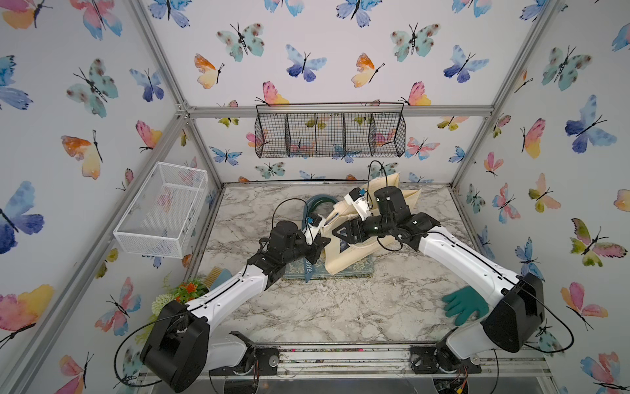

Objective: Put away the canvas bag
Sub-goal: Pick up the canvas bag from the center of the board, then press the canvas bag.

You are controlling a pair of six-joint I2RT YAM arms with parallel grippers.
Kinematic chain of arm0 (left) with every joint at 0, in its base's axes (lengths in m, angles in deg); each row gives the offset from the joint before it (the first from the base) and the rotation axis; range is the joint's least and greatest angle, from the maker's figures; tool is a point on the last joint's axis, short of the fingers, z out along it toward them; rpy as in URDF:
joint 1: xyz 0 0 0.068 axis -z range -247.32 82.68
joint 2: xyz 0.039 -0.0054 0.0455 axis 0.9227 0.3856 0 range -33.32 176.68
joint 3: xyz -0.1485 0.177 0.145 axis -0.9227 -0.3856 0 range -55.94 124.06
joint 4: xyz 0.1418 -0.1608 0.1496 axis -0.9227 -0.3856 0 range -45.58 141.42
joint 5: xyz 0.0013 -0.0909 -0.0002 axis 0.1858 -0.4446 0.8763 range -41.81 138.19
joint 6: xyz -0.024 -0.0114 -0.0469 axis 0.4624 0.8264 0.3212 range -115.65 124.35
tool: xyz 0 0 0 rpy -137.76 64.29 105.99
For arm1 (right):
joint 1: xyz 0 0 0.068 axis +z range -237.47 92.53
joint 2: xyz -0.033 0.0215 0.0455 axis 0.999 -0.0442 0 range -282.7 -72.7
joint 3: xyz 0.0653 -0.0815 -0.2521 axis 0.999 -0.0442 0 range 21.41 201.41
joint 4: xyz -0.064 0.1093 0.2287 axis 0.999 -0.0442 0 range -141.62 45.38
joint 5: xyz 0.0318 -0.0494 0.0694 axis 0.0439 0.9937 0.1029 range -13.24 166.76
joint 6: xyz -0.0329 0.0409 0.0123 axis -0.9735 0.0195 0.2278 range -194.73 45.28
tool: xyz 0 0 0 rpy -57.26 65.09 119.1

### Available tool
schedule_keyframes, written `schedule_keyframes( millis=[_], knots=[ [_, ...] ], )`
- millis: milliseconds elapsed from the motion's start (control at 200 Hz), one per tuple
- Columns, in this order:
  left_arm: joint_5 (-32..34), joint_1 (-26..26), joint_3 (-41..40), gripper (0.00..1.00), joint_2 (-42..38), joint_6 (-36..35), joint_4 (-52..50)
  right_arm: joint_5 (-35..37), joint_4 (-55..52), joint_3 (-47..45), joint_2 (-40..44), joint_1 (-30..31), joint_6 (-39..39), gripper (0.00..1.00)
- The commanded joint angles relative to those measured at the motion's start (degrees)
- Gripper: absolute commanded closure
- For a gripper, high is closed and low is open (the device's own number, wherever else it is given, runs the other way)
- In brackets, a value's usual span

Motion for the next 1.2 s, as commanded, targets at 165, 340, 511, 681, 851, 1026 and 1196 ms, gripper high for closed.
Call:
schedule_keyframes(
  millis=[165,340,511,681,851,1026,1196],
  knots=[
    [-2.36,0.29,7.93,1.0,-2.22,-8.8,-7.28,22.64,-9.46,7.86,6.44,0.36,-10.55,0.2],
    [-12.71,0.22,11.16,1.0,-1.95,-21.21,-9.98,27.23,-10.91,13.45,7.97,0.36,-16.08,0.17],
    [-26.27,-0.61,15.67,1.0,-0.96,-34.69,-15.9,21.15,-12.78,18.23,7.12,0.36,-19.6,0.15],
    [-37.56,-2.3,20.59,1.0,1.87,-42.88,-20.29,10.78,-11.38,16.69,9.07,0.36,-23.67,0.17],
    [-40.63,-3.02,27.77,1.0,6.81,-49.64,-29.45,4.17,-7.74,7.25,16.27,0.36,-32.66,0.24],
    [-43.56,-4.48,29.46,1.0,10.28,-49.28,-29.57,-2.23,-9.76,6.3,18.73,0.36,-32.28,0.24],
    [-44.17,-4.5,30.46,1.0,12.27,-47.7,-29.83,-12.71,-17.97,11.23,13.13,0.37,-29.42,0.3]
  ],
)
